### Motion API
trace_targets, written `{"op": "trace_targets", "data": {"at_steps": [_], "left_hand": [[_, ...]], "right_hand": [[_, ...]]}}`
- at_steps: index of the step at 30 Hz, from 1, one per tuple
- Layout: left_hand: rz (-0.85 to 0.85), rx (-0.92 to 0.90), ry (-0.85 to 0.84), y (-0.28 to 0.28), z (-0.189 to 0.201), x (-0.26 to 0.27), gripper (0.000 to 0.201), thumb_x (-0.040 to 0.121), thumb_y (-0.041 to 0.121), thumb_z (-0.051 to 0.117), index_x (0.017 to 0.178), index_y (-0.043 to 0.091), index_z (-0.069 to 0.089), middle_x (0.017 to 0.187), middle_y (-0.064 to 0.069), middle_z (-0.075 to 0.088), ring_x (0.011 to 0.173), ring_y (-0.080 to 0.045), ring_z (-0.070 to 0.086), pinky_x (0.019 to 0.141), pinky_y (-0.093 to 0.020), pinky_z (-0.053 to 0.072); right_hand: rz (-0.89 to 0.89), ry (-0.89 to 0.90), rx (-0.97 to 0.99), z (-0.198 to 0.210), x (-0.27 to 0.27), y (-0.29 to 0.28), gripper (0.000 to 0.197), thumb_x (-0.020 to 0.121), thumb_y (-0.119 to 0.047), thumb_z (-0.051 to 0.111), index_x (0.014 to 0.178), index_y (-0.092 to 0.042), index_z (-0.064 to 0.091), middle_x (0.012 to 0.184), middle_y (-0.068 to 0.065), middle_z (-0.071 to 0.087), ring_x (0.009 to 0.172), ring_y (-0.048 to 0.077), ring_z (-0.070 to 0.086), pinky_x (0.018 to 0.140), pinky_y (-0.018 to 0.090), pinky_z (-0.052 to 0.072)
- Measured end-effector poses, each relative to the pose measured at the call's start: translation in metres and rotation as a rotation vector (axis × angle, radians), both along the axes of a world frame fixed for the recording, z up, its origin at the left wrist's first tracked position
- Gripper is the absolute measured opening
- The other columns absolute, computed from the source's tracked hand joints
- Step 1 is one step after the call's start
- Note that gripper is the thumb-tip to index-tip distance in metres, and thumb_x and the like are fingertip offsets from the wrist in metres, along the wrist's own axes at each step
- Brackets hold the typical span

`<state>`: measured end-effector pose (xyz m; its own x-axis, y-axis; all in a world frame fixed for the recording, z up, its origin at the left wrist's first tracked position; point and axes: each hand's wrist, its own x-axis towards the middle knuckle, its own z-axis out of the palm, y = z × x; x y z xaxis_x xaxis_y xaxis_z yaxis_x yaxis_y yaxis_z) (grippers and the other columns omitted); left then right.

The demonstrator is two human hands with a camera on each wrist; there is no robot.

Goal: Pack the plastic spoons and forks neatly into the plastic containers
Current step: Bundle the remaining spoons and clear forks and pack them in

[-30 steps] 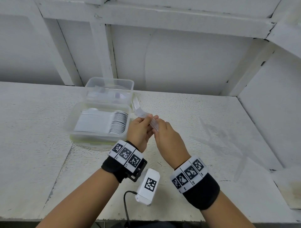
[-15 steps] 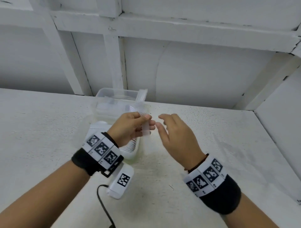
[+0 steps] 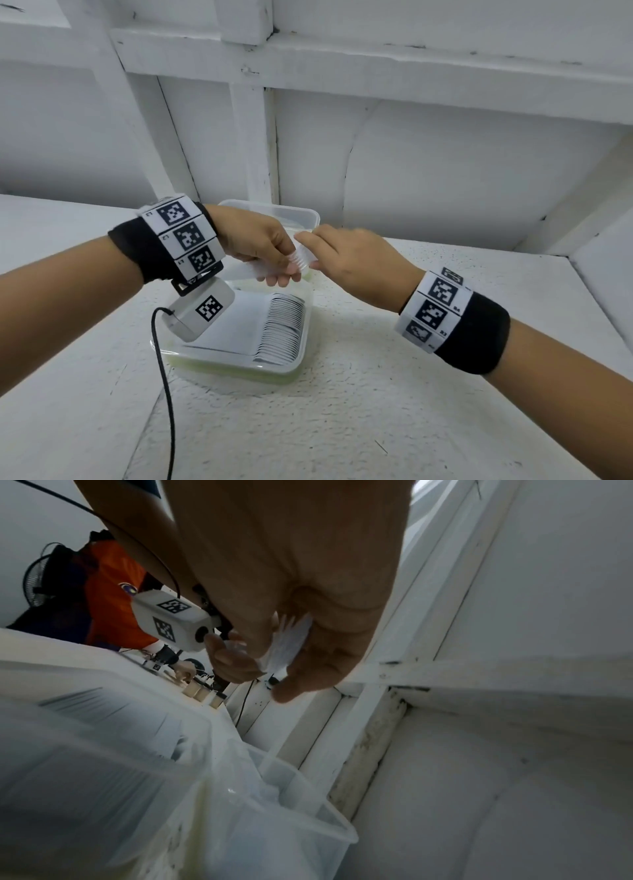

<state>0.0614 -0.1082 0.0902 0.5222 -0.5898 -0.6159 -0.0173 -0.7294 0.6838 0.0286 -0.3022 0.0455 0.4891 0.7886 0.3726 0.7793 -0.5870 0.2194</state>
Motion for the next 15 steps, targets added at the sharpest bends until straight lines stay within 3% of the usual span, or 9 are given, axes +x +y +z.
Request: {"op": "trace_targets", "data": {"at_steps": [3,5,7,9,12,15], "left_hand": [[-0.020,0.040,-0.046,0.003,-0.001,0.010,0.014,0.094,0.012,0.051,0.090,0.014,0.065,0.065,0.009,0.065,0.060,-0.003,0.058,0.060,-0.018,0.046],[-0.018,0.082,-0.105,0.006,-0.001,0.015,0.013,0.094,0.021,0.053,0.089,0.019,0.065,0.067,0.012,0.067,0.063,-0.002,0.059,0.068,-0.021,0.047],[-0.012,0.196,-0.243,0.013,0.000,0.024,0.014,0.092,0.033,0.054,0.090,0.023,0.063,0.074,0.015,0.067,0.072,-0.001,0.060,0.079,-0.019,0.044],[0.046,0.325,-0.430,0.028,-0.001,0.036,0.019,0.090,0.041,0.054,0.099,0.025,0.060,0.088,0.013,0.062,0.083,-0.003,0.056,0.080,-0.018,0.040],[0.270,0.339,-0.603,0.055,-0.007,0.056,0.029,0.093,0.039,0.050,0.115,0.021,0.057,0.100,0.005,0.057,0.093,-0.015,0.054,0.087,-0.026,0.042],[0.483,0.353,-0.623,0.081,-0.021,0.073,0.028,0.096,0.030,0.047,0.114,0.011,0.058,0.100,-0.006,0.062,0.086,-0.022,0.058,0.080,-0.029,0.046]], "right_hand": [[0.007,0.209,0.077,-0.008,0.008,0.004,0.029,0.093,-0.026,0.034,0.115,-0.009,0.040,0.095,0.011,0.059,0.047,0.026,0.053,0.033,0.032,0.042],[-0.032,0.343,0.115,-0.007,0.015,0.008,0.030,0.096,-0.025,0.038,0.120,-0.008,0.046,0.106,0.013,0.057,0.056,0.031,0.057,0.044,0.039,0.048],[-0.137,0.456,0.095,-0.006,0.026,0.013,0.034,0.100,-0.024,0.039,0.130,-0.008,0.044,0.122,0.012,0.050,0.077,0.037,0.059,0.065,0.045,0.049],[-0.225,0.517,0.063,-0.003,0.040,0.019,0.037,0.100,-0.025,0.036,0.135,-0.010,0.039,0.131,0.009,0.045,0.094,0.036,0.057,0.079,0.043,0.046],[-0.276,0.586,0.102,-0.006,0.068,0.029,0.037,0.100,-0.022,0.037,0.136,-0.010,0.038,0.132,0.009,0.043,0.104,0.032,0.054,0.087,0.041,0.044],[-0.299,0.598,0.071,-0.014,0.094,0.042,0.035,0.100,-0.017,0.039,0.134,-0.009,0.040,0.130,0.011,0.044,0.102,0.033,0.055,0.086,0.040,0.044]]}}
